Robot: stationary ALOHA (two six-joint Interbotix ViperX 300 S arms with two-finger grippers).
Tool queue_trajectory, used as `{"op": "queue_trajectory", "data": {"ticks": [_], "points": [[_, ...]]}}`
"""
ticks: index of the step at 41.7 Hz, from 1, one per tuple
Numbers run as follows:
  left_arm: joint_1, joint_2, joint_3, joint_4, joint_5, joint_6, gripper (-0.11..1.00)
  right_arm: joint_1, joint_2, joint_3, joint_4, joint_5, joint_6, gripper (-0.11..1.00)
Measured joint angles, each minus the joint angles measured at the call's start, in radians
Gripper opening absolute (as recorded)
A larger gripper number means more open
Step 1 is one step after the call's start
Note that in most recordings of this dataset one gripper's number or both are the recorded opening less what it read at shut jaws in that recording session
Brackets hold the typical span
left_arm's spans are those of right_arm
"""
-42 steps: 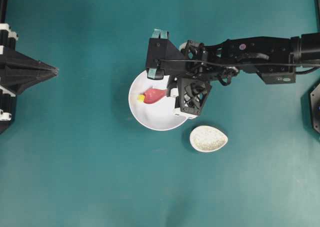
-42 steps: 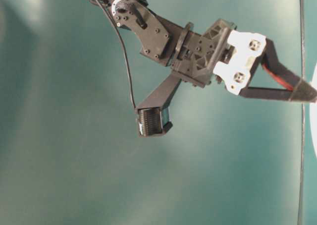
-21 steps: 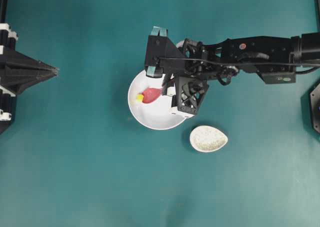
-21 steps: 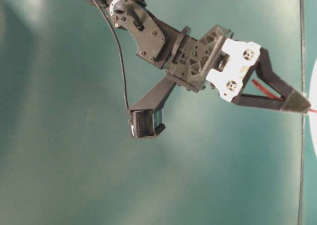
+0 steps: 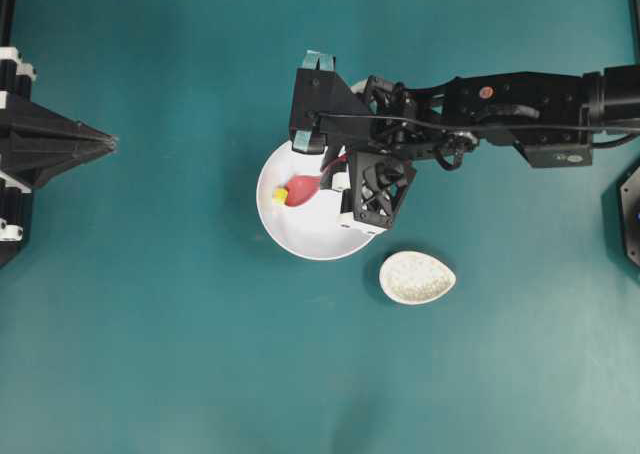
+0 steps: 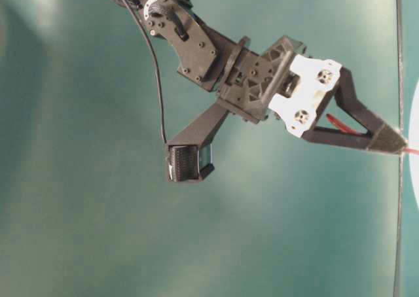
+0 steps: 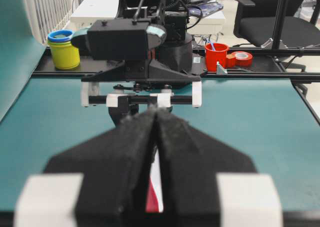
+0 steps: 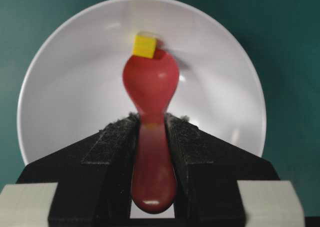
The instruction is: Scoop the yellow hexagonal prism block from the bowl with a spoon using the right arm.
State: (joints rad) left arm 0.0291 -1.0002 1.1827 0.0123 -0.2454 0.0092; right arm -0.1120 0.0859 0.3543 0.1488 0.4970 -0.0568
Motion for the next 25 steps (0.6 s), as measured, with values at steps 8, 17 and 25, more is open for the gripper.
{"op": "queue_trajectory", "data": {"ticks": [8, 17, 25], "points": [[0.0, 0.0, 0.0, 0.0, 0.0, 0.0, 0.0, 0.0, -0.026, 0.02, 0.002, -0.034, 0.0, 0.24], [0.0, 0.0, 0.0, 0.0, 0.0, 0.0, 0.0, -0.002, -0.058, 0.067, 0.009, -0.097, 0.003, 0.24], [-0.002, 0.0, 0.0, 0.0, 0.0, 0.0, 0.0, -0.002, -0.077, 0.097, 0.02, -0.135, 0.005, 0.24]]}}
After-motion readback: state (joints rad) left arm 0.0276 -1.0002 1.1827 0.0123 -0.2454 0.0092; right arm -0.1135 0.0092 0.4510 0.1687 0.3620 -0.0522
